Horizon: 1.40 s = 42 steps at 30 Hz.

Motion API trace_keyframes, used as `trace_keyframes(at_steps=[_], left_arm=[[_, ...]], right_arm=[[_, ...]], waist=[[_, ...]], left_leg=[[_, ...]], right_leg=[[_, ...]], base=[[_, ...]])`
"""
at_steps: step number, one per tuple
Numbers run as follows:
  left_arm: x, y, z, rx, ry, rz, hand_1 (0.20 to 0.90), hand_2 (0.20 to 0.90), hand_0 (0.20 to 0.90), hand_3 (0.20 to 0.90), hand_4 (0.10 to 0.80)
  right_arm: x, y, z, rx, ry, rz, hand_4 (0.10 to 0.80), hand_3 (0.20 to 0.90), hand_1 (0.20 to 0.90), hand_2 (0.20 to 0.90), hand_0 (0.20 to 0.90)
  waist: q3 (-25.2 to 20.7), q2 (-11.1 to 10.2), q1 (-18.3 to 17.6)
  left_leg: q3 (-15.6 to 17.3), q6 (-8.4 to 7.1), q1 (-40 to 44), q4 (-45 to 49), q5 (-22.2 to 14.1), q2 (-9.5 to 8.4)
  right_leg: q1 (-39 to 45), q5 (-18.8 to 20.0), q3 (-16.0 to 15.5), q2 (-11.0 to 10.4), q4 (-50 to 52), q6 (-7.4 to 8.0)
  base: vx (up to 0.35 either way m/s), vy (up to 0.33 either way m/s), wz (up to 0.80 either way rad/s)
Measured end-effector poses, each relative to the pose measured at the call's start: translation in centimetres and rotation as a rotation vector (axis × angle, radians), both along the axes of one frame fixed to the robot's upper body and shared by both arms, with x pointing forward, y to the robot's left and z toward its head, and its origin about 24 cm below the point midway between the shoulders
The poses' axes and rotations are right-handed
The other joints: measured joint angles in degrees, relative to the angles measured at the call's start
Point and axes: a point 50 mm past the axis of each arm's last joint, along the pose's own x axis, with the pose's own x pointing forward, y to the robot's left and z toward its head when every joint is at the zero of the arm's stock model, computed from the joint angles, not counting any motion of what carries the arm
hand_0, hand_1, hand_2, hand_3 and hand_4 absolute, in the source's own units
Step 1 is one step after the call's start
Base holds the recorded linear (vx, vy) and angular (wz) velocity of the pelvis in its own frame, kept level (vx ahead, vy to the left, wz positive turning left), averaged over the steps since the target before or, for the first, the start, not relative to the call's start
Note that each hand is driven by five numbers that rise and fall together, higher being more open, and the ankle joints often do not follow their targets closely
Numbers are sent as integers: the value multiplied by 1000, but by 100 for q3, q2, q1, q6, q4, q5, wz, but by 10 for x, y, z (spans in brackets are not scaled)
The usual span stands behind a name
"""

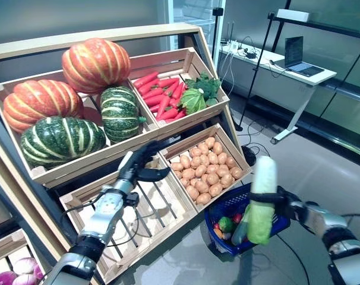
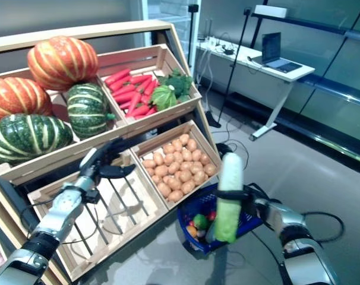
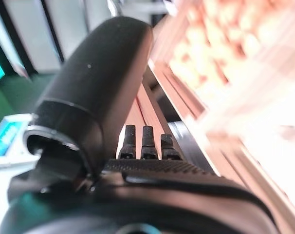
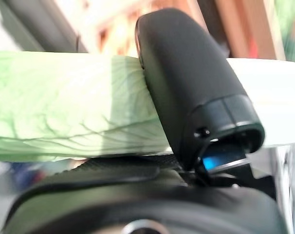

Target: Put vegetables into the basket

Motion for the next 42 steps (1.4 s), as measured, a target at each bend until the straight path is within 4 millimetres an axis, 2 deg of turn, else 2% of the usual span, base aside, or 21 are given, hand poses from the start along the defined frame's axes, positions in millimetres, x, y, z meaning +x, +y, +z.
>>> trace_keyframes(at_steps=[3,7,10,13,15,17,21,26,30,34,35,36,42], left_arm=[[-3,14,-6,0,25,76,900,900,900,900,800],[-3,13,-7,-4,30,64,900,900,900,900,800],[2,11,-2,-63,19,38,900,900,900,900,800],[19,6,19,-160,-49,-3,900,900,900,900,800],[24,-1,23,-185,-60,-47,900,900,900,900,800],[25,-10,23,-194,-54,-93,900,900,900,900,800],[28,-17,26,-234,-68,-120,900,900,900,900,800],[28,-24,29,-250,-75,-140,900,900,900,900,800],[28,-34,28,-238,-68,-160,900,900,900,900,800],[30,-43,39,-283,-111,-177,900,900,900,900,800],[30,-44,40,-286,-117,-176,900,900,900,900,800],[30,-45,43,-295,-130,-179,900,900,900,900,800],[36,-53,59,-308,-180,-208,900,900,900,900,800]], right_arm=[[-18,-18,-9,-20,32,-128,400,300,300,300,300],[-23,-23,-12,11,9,-271,400,300,300,300,300],[-16,-25,-5,97,-90,-414,400,300,300,300,300],[9,-26,17,198,-231,-557,400,300,300,300,300],[21,-22,25,294,-294,-643,400,300,300,300,300],[24,-23,30,388,-342,-712,400,300,300,300,300],[36,-24,44,557,-413,-828,400,300,300,300,300],[61,-18,74,588,-480,-803,400,300,300,300,300],[71,-18,91,592,-519,-787,400,300,300,300,300],[81,-19,113,564,-565,-763,400,300,300,300,300],[82,-19,114,554,-565,-756,485,427,427,427,427],[85,-18,118,527,-567,-735,800,900,900,900,900],[92,-13,128,434,-564,-668,800,900,900,900,900]], waist=[[84,-11,-4],[315,31,3],[588,87,30],[1157,156,51],[1471,186,68],[1627,196,69],[1883,272,124],[2335,416,197],[2497,530,245],[2610,606,322],[2611,608,322],[2620,615,330],[2672,657,337]], left_leg=[[74,-7,18,19,-6,30],[94,-16,-35,32,6,53],[93,8,-397,347,-40,83],[40,64,-1389,1634,-458,208],[-1,112,-1865,2579,-861,284],[-122,161,-2317,3451,-1318,276],[-290,229,-3257,4916,-1879,251],[-428,265,-4289,6209,-2224,224],[-551,272,-4908,6944,-2440,207],[-638,293,-5584,7605,-2596,154],[-643,292,-5641,7656,-2605,156],[-657,288,-5765,7756,-2616,159],[-768,251,-6136,8031,-2632,159]], right_leg=[[-38,23,59,25,1,-17],[-162,43,102,38,102,-24],[-589,-34,161,17,525,-43],[-1471,-363,25,-98,1648,-107],[-1906,-794,-173,-310,2629,-147],[-2358,-1325,-158,-559,3638,-178],[-3249,-2028,-82,-973,5260,-174],[-4234,-2541,58,-1267,6648,-201],[-4778,-2823,82,-1421,7413,-221],[-5481,-3076,269,-1556,8172,-265],[-5547,-3095,296,-1558,8229,-270],[-5675,-3126,324,-1564,8348,-289],[-6031,-3203,348,-1566,8675,-370]], base=[[-38,-39,-15],[-182,-53,-8],[-302,-72,-6],[-207,-56,5],[-99,-9,8],[-89,1,22],[-60,10,22],[-79,14,14],[-76,27,12],[-93,41,8],[-70,12,3],[-66,15,3],[-24,1,1]])
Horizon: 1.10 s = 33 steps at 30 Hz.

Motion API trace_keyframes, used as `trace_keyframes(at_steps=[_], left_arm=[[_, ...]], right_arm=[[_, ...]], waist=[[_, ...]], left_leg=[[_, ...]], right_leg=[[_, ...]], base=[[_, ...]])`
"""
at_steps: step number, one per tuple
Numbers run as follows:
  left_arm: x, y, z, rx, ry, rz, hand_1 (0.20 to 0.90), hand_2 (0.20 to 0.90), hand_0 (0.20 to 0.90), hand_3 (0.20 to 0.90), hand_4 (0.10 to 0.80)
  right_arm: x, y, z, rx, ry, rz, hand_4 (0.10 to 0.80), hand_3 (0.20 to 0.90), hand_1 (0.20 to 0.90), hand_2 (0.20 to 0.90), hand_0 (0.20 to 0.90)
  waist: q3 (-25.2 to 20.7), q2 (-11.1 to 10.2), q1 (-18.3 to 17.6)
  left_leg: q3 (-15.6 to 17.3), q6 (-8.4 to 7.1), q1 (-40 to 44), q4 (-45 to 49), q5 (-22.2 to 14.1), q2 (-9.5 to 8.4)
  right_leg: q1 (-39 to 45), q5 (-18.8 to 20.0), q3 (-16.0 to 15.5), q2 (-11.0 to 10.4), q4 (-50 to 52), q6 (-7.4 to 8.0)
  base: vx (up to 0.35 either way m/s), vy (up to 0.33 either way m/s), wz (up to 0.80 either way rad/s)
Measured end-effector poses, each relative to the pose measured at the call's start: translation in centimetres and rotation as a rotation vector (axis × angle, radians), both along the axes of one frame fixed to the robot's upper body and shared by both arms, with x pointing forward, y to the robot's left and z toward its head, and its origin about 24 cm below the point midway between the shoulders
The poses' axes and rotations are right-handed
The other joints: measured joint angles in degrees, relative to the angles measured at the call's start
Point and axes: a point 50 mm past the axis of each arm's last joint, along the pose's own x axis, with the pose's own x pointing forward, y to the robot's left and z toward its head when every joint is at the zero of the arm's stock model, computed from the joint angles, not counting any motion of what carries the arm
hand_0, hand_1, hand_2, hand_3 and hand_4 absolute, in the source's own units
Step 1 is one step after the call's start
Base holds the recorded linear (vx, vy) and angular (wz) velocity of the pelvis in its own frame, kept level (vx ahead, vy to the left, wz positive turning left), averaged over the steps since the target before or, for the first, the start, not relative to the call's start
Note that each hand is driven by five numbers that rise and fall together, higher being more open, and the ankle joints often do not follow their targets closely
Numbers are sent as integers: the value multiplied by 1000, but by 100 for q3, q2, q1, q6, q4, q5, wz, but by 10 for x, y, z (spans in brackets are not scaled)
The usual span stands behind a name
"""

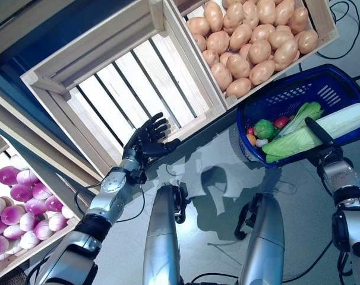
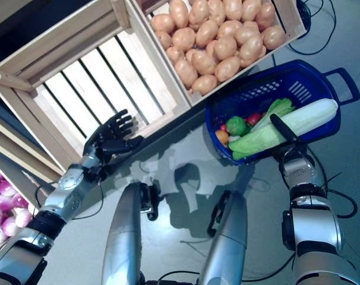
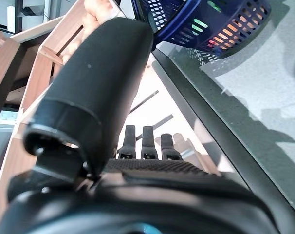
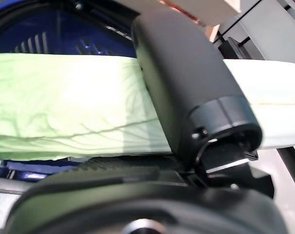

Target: Put vegetables into the basket

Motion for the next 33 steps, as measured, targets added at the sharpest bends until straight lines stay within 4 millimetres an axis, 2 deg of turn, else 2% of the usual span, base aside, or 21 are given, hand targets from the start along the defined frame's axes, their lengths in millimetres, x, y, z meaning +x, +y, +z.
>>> trace_keyframes(at_steps=[9,17,19,20,22,23,25,28,33], left_arm=[[0,-6,9,-11,-34,-29,900,900,900,900,800],[0,-7,8,-12,-33,-33,900,900,900,900,800],[-1,-6,7,-14,-30,-31,900,900,900,900,800],[-1,-7,8,-16,-35,-34,900,900,900,900,800],[-2,-10,14,-20,-56,-46,900,900,900,900,800],[-3,-11,15,-22,-65,-53,900,900,900,900,800],[-3,-13,17,-26,-71,-59,900,900,900,900,800],[-5,-12,13,-35,-58,-58,900,900,900,900,800],[-5,-12,12,-36,-55,-57,900,900,900,900,800]], right_arm=[[-2,-10,9,-55,24,-29,800,900,900,900,900],[-4,-10,4,-47,89,-23,800,900,900,900,900],[-6,-13,2,-151,167,-31,800,900,900,900,900],[-7,-16,4,-265,225,-47,800,900,900,900,900],[-7,-22,18,-432,263,-90,800,900,900,900,900],[-7,-25,26,-459,241,-113,800,900,900,900,900],[-4,-27,48,-507,130,-160,800,900,900,900,900],[1,-21,69,-543,6,-181,800,900,900,900,900],[6,-16,77,-530,-15,-171,800,900,900,900,900]], waist=[[0,-1,22],[3,-6,43],[-1,-7,61],[-10,-13,62],[-13,-17,108],[-13,-17,105],[-12,-18,88],[-13,-19,77],[-14,-25,148]], left_leg=[[-49,-10,-163,82,-18,12],[-62,-33,145,-115,-27,77],[-50,-59,422,-302,-11,108],[-29,-67,506,-394,24,116],[8,-43,591,-527,34,113],[26,-50,610,-549,43,113],[35,-56,610,-559,44,119],[54,-37,608,-563,-6,149],[55,-68,607,-560,22,198]], right_leg=[[-133,-32,-20,15,70,-8],[200,7,-80,53,-181,40],[489,54,-143,110,-412,46],[567,97,-161,132,-508,68],[631,149,-173,141,-643,80],[644,154,-171,143,-670,87],[650,155,-184,140,-692,89],[659,132,-200,160,-715,77],[677,148,-230,167,-718,84]], base=[[0,0,0],[63,2,-2],[18,-4,-6],[31,-3,-5],[9,-8,-4],[0,0,0],[52,-8,-1],[14,-3,-1],[0,0,0]])
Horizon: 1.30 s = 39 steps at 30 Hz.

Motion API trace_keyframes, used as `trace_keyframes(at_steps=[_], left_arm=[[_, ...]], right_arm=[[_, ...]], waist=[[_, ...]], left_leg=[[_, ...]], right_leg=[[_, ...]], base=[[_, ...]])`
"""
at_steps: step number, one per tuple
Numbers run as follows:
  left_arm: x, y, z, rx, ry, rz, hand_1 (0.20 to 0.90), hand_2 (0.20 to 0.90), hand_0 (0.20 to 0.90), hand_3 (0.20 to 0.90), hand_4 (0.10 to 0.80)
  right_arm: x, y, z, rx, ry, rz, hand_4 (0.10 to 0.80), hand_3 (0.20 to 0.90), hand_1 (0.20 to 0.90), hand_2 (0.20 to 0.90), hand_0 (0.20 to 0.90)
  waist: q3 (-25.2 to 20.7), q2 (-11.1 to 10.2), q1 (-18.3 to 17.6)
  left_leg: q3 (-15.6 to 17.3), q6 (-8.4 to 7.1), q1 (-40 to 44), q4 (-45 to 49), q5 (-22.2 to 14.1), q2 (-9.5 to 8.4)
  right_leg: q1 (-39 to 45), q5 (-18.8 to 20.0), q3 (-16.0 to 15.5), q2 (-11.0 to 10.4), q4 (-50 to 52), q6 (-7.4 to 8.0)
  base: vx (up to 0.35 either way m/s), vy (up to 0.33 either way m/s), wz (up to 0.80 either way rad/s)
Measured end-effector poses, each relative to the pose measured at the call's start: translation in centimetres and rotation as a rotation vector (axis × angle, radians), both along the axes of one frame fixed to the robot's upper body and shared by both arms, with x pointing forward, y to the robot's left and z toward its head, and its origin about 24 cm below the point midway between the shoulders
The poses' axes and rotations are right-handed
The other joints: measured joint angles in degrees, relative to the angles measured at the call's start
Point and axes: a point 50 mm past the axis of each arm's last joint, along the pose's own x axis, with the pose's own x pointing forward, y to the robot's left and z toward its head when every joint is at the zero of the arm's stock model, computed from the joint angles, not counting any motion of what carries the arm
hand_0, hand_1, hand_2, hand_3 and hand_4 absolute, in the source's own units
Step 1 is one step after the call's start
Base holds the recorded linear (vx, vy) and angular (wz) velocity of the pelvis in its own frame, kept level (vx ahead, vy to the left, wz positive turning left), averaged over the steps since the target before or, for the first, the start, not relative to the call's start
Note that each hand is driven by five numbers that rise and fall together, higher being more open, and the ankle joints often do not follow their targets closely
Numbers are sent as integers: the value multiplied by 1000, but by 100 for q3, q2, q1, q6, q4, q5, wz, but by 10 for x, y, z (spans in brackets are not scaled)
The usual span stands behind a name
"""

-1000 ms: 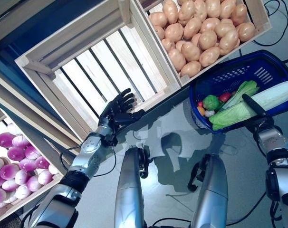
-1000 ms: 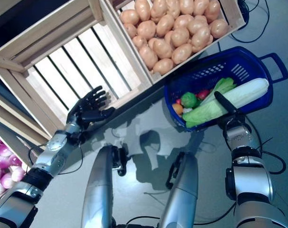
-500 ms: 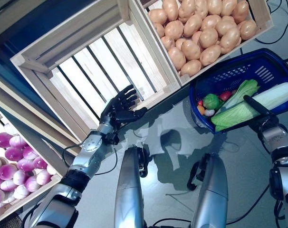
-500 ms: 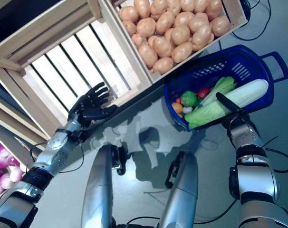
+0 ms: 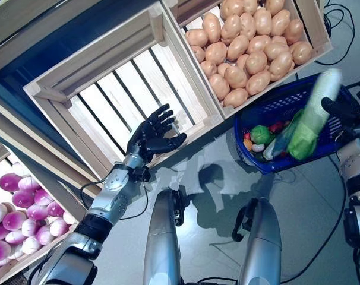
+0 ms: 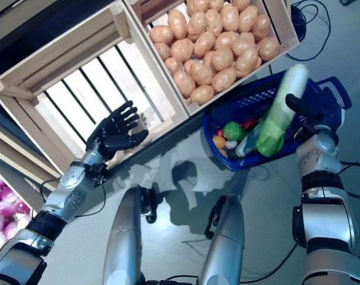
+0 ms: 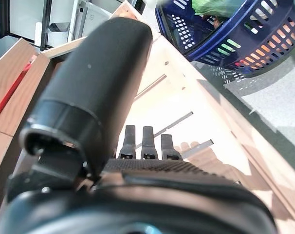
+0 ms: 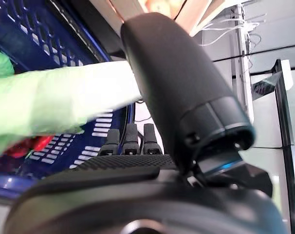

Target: Put vegetables into the basket

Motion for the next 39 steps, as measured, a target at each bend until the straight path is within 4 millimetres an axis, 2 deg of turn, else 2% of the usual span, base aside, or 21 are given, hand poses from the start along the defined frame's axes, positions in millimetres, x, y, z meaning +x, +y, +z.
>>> trace_keyframes(at_steps=[3,7,17,18,23,26,29,32,35,36,39], left_arm=[[0,1,-2,2,9,5,900,900,900,900,800],[0,2,-2,2,9,7,900,900,900,900,800],[0,2,-2,3,10,12,900,900,900,900,800],[0,2,-3,4,12,12,900,900,900,900,800],[1,6,-11,6,43,30,900,900,900,900,800],[1,7,-12,4,42,29,900,900,900,900,800],[-4,4,-22,-14,66,19,900,900,900,900,800],[-6,-3,-32,-36,89,-1,900,900,900,900,800],[-15,-10,-55,-71,155,18,900,900,900,900,800],[-22,-11,-69,-77,194,29,900,900,900,900,800],[-41,-11,-99,-82,291,52,900,900,900,900,800]], right_arm=[[5,8,-1,107,-50,29,800,900,900,900,900],[10,17,-7,25,27,34,800,900,900,900,900],[9,12,-19,75,122,6,800,900,900,900,900],[9,12,-20,80,131,3,800,900,900,900,900],[11,22,-36,102,161,31,800,900,900,900,900],[7,35,-66,130,206,75,800,900,900,900,900],[0,62,-109,191,248,144,800,900,900,900,900],[-13,82,-141,218,275,189,800,900,900,900,900],[-35,109,-176,271,295,236,800,900,900,900,900],[-48,119,-193,302,312,241,800,900,900,900,900],[-78,145,-227,363,382,276,800,900,900,900,900]], waist=[[0,0,6],[0,0,8],[-3,-7,36],[-3,-7,24],[-38,-56,21],[-156,-200,6],[-355,-360,-10],[-629,-439,-55],[-890,-490,-92],[-1093,-527,-96],[-1453,-585,-173]], left_leg=[[-10,2,12,0,0,-6],[-14,5,11,-4,4,-12],[6,59,3,-187,103,-60],[14,23,38,-237,162,-63],[166,50,660,-863,276,-56],[218,4,1118,-1341,388,-23],[373,-24,1769,-1898,455,33],[438,-54,2149,-2285,493,76],[550,-103,2821,-2959,607,99],[633,-112,3065,-3255,673,100],[786,-153,3771,-4037,852,83]], right_leg=[[44,-1,-23,-2,-11,-1],[62,-3,-43,-9,-13,-4],[83,1,-102,-80,-124,-3],[112,36,-108,-70,-163,2],[638,222,-146,4,-773,36],[1104,368,-272,105,-1293,50],[1709,554,-317,262,-1953,105],[2118,683,-376,400,-2475,150],[2777,946,-426,591,-3305,190],[2981,1059,-423,650,-3629,214],[3645,1371,-422,833,-4555,247]], base=[[4,2,1],[-15,3,1],[-18,-7,5],[-85,21,3],[29,13,-6],[99,3,-8],[107,-14,-18],[189,-20,-8],[175,-4,-18],[128,-1,-20],[80,17,-23]])
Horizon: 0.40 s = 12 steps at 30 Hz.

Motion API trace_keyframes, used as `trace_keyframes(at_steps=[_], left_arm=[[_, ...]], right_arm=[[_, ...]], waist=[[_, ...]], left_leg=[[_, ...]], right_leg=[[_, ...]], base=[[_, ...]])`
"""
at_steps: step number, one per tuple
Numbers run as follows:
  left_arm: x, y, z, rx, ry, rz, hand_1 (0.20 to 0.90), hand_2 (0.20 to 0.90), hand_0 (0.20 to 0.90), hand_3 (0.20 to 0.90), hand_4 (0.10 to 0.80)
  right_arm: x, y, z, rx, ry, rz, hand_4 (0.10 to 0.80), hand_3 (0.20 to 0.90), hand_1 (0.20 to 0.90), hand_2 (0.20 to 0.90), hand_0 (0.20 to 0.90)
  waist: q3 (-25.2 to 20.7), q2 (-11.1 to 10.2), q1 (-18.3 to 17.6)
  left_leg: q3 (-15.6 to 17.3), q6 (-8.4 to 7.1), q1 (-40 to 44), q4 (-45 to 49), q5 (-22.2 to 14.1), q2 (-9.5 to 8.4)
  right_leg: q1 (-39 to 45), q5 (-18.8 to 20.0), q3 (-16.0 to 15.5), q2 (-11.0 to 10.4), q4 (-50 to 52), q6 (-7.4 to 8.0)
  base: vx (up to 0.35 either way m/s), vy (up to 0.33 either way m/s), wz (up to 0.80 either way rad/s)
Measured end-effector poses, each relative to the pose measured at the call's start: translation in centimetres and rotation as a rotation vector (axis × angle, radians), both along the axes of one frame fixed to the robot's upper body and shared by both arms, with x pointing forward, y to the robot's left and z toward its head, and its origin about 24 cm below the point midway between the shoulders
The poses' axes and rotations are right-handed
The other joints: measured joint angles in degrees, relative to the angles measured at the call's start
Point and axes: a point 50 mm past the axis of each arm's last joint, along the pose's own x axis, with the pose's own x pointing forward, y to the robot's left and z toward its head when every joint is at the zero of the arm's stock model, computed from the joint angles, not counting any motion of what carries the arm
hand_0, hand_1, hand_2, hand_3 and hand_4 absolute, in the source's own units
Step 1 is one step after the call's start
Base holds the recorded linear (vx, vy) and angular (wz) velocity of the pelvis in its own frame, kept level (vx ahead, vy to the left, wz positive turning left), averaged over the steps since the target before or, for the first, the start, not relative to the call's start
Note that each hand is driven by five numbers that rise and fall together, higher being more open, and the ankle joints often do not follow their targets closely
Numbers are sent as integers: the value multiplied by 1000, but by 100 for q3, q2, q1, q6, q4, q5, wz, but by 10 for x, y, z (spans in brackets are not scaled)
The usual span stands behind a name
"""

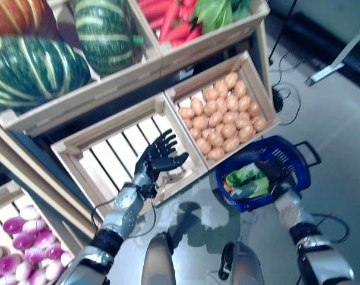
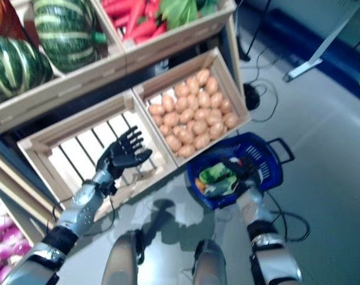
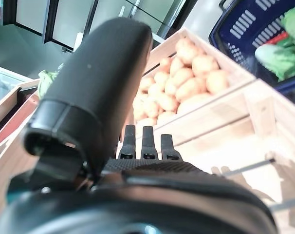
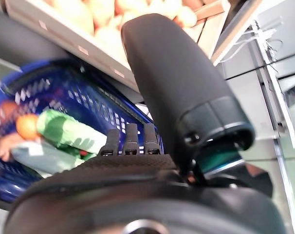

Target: Put vegetables into the basket

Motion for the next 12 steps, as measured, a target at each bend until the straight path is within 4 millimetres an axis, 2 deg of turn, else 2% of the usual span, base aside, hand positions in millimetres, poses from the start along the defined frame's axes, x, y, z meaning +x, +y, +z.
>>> trace_keyframes(at_steps=[3,7,12], left_arm=[[-16,-1,-22,-14,69,28,900,900,900,900,800],[-45,8,-47,-44,146,120,900,900,900,900,800],[-70,0,-70,-57,230,152,900,900,900,900,800]], right_arm=[[-32,17,-26,24,62,54,800,900,900,900,900],[-61,43,-42,85,89,123,800,900,900,900,900],[-84,72,-51,138,121,183,800,900,900,900,900]], waist=[[-359,-31,-25],[-711,-58,-193],[-1019,-40,-294]], left_leg=[[76,-39,653,-912,298,-102],[187,-96,1305,-1971,686,-236],[272,-105,1787,-2825,1030,-339]], right_leg=[[600,406,3,158,-977,37],[1101,775,16,267,-1902,43],[1433,1012,41,359,-2533,113]], base=[[75,26,-19],[39,27,-15],[-15,34,-7]])
